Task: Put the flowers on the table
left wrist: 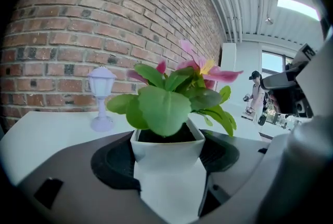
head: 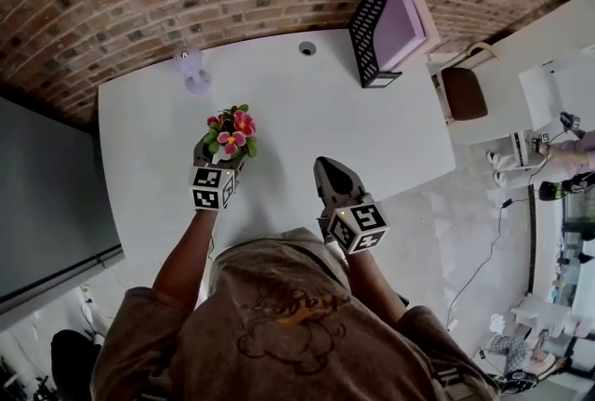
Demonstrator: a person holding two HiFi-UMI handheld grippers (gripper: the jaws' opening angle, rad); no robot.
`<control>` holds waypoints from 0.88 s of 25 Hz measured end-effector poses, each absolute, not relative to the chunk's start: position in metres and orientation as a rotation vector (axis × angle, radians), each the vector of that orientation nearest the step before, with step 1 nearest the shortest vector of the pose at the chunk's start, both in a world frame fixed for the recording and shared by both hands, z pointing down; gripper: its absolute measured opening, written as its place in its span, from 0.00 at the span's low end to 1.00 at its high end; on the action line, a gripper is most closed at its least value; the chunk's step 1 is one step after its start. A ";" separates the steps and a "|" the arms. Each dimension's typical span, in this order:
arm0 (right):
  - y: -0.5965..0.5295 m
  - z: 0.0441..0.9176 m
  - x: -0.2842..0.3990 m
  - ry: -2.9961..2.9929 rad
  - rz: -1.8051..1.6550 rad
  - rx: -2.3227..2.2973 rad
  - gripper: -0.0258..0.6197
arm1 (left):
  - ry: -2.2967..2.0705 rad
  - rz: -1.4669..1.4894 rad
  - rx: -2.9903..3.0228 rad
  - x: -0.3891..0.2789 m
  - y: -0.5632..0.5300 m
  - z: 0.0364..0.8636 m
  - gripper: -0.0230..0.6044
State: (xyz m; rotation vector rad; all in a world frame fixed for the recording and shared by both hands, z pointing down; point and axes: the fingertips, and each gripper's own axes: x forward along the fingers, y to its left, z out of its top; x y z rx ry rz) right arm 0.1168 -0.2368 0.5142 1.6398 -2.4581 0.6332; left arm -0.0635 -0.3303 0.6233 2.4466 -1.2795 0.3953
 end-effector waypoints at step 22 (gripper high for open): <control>-0.223 0.524 0.144 -2.355 0.650 1.729 0.05 | -1.259 0.504 2.441 -0.046 -0.339 0.665 0.61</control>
